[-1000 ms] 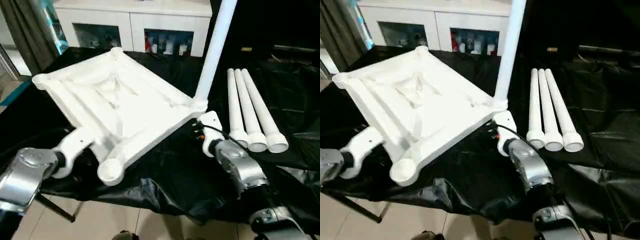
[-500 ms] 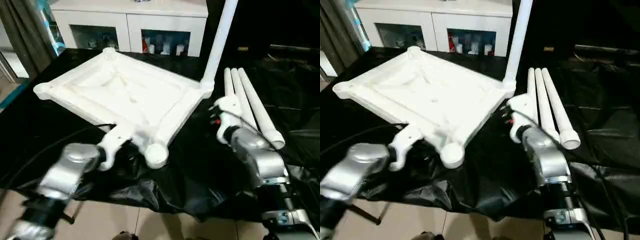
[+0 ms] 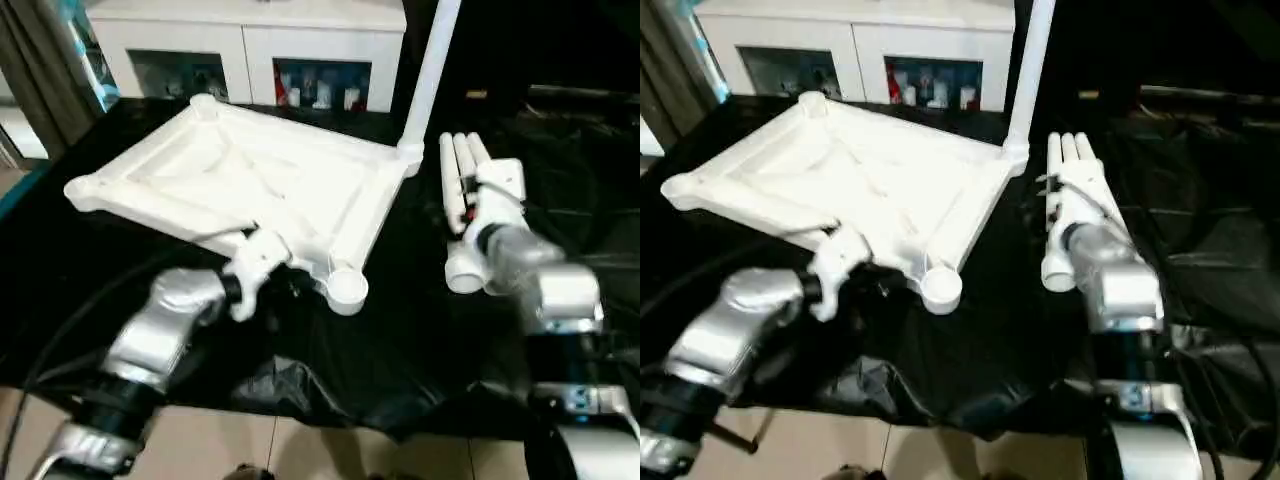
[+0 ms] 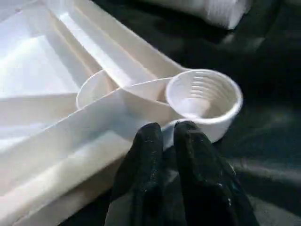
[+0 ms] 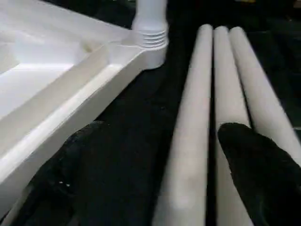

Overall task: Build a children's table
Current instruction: Rotate table base, then pick table leg

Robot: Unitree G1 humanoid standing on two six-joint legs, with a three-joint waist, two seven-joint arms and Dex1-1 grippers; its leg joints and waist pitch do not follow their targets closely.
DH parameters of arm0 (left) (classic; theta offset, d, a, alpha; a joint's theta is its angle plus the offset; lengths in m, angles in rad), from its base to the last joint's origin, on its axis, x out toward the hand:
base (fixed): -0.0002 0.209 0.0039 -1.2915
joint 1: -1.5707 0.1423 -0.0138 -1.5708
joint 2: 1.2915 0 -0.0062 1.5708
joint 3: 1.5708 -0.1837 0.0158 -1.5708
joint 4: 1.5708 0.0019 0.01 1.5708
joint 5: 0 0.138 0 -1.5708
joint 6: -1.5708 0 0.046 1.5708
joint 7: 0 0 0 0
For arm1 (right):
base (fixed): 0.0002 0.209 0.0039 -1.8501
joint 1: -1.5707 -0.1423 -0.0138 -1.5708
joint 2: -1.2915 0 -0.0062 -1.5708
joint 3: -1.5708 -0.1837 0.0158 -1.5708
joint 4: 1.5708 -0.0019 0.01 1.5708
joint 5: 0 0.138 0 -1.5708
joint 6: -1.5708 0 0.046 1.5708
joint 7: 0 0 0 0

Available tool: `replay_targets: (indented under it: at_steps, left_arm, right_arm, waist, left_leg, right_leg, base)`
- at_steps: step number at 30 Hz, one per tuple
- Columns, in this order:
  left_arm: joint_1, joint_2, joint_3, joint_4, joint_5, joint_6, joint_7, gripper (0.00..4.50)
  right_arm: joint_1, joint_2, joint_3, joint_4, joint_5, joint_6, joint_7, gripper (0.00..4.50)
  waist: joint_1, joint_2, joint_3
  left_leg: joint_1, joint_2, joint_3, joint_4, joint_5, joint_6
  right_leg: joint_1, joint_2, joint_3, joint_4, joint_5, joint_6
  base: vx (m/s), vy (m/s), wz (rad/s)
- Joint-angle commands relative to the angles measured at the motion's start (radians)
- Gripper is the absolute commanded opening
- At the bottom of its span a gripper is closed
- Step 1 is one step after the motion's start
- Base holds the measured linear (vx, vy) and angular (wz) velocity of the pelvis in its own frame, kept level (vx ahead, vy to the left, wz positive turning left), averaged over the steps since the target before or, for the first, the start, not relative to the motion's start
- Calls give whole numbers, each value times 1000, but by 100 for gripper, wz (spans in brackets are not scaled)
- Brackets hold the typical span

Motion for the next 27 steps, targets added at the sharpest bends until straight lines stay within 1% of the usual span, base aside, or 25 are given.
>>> replay_targets:
  at_steps: [1, 2, 3, 4, 5, 6, 7, 8, 10, 11, 12, 13, 14, 15, 20, 23, 24, 27]
  left_arm:
    - [-8, 22, -1, -56, -37, 35, -54, 72]
    - [-9, 32, -4, -73, -49, 49, -71, 72]
    - [-12, 41, -9, -91, -59, 59, -86, 72]
    - [-25, 49, -13, -113, -78, 81, -109, 72]
    - [-25, 49, -13, -114, -78, 81, -109, 72]
    - [-32, 48, -13, -115, -80, 84, -112, 72]
    - [-37, 48, -13, -115, -81, 87, -115, 72]
    - [-39, 48, -13, -114, -80, 88, -116, 72]
    - [-43, 51, -17, -119, -83, 101, -124, 72]
    - [-43, 51, -17, -119, -83, 101, -124, 72]
    - [-42, 55, -19, -125, -87, 109, -127, 72]
    - [-42, 57, -22, -130, -90, 116, -131, 72]
    - [-42, 58, -22, -132, -91, 118, -132, 72]
    - [-40, 62, -24, -139, -95, 126, -134, 72]
    - [-40, 67, -27, -140, -95, 131, -140, 72]
    - [-40, 73, -30, -142, -93, 136, -146, 72]
    - [-40, 77, -32, -146, -94, 140, -151, 72]
    - [-39, 80, -35, -150, -96, 145, -153, 72]
  right_arm:
    - [-35, -12, -25, 34, -4, 36, -26, 446]
    - [-50, -17, -28, 60, -2, 48, -27, 446]
    - [-67, -22, -31, 94, 4, 60, -23, 446]
    - [-104, -31, -33, 177, 24, 76, 3, 446]
    - [-105, -31, -33, 178, 24, 77, 4, 446]
    - [-120, -36, -30, 217, 27, 76, 15, 446]
    - [-134, -37, -28, 249, 24, 79, 16, 446]
    - [-143, -37, -28, 272, 21, 76, 13, 446]
    - [-172, -35, -33, 334, 16, 65, -3, 446]
    - [-172, -35, -33, 334, 16, 65, -3, 446]
    - [-182, -35, -35, 353, 13, 61, -12, 446]
    - [-193, -35, -38, 375, 13, 58, -17, 446]
    - [-198, -35, -39, 385, 12, 53, -21, 446]
    - [-213, -36, -44, 419, 9, 31, -31, 446]
    - [-231, -35, -47, 468, 13, 6, -30, 446]
    - [-242, -35, -43, 514, 15, 13, -18, 446]
    - [-251, -34, -48, 552, 23, 19, -8, 446]
    - [-260, -34, -52, 584, 28, 19, -1, 446]
  waist:
    - [4, -4, -76]
    - [3, -1, -76]
    - [3, -2, -76]
    - [3, -3, -76]
    - [3, -3, -77]
    - [3, -3, -77]
    - [6, 0, -76]
    - [5, -1, -76]
    - [5, -3, -79]
    - [5, -3, -79]
    - [7, 3, -79]
    - [5, 0, -79]
    - [5, 0, -80]
    - [6, 1, -80]
    - [5, 1, -80]
    - [5, 2, -80]
    - [5, 5, -80]
    - [6, 4, -81]
  left_leg:
    - [40, 47, -24, -66, -161, -19]
    - [39, 46, -24, -66, -160, -24]
    - [40, 46, -23, -65, -161, -26]
    - [39, 44, -23, -64, -163, -26]
    - [40, 44, -23, -63, -164, -28]
    - [38, 44, -24, -63, -164, -28]
    - [38, 45, -23, -62, -168, -31]
    - [37, 44, -22, -62, -166, -31]
    - [36, 44, -23, -60, -156, -34]
    - [36, 44, -24, -60, -154, -34]
    - [36, 44, -24, -59, -153, -36]
    - [35, 43, -23, -59, -152, -34]
    - [36, 43, -23, -59, -153, -34]
    - [37, 43, -23, -58, -152, -35]
    - [36, 44, -22, -58, -162, -33]
    - [36, 43, -22, -58, -161, -34]
    - [37, 44, -23, -57, -162, -35]
    - [37, 44, -23, -56, -165, -35]
  right_leg:
    - [38, -60, 44, -63, -146, -207]
    - [40, -59, 45, -60, -135, -210]
    - [39, -58, 45, -60, -132, -210]
    - [40, -58, 45, -60, -129, -212]
    - [41, -59, 45, -58, -126, -216]
    - [42, -59, 45, -58, -124, -221]
    - [42, -60, 46, -59, -125, -221]
    - [43, -58, 45, -59, -123, -221]
    - [46, -60, 45, -56, -110, -223]
    - [47, -60, 45, -55, -109, -226]
    - [46, -60, 45, -54, -106, -226]
    - [46, -58, 44, -55, -101, -225]
    - [46, -59, 44, -54, -101, -227]
    - [45, -58, 43, -53, -97, -230]
    - [46, -58, 43, -54, -98, -233]
    - [47, -57, 42, -53, -92, -236]
    - [47, -57, 42, -52, -91, -238]
    - [48, -58, 42, -51, -86, -245]
  base:
    - [0, 0, 0]
    - [0, 0, 0]
    - [0, 0, 0]
    - [0, 0, 0]
    - [0, 0, 0]
    - [0, 0, 0]
    - [0, 0, 0]
    - [0, 0, 0]
    - [0, 0, 0]
    - [0, 0, 0]
    - [0, 0, 0]
    - [0, 0, 0]
    - [0, 0, 0]
    - [0, 0, 0]
    - [0, 0, 0]
    - [0, 0, 0]
    - [0, 0, 0]
    - [0, 0, 0]
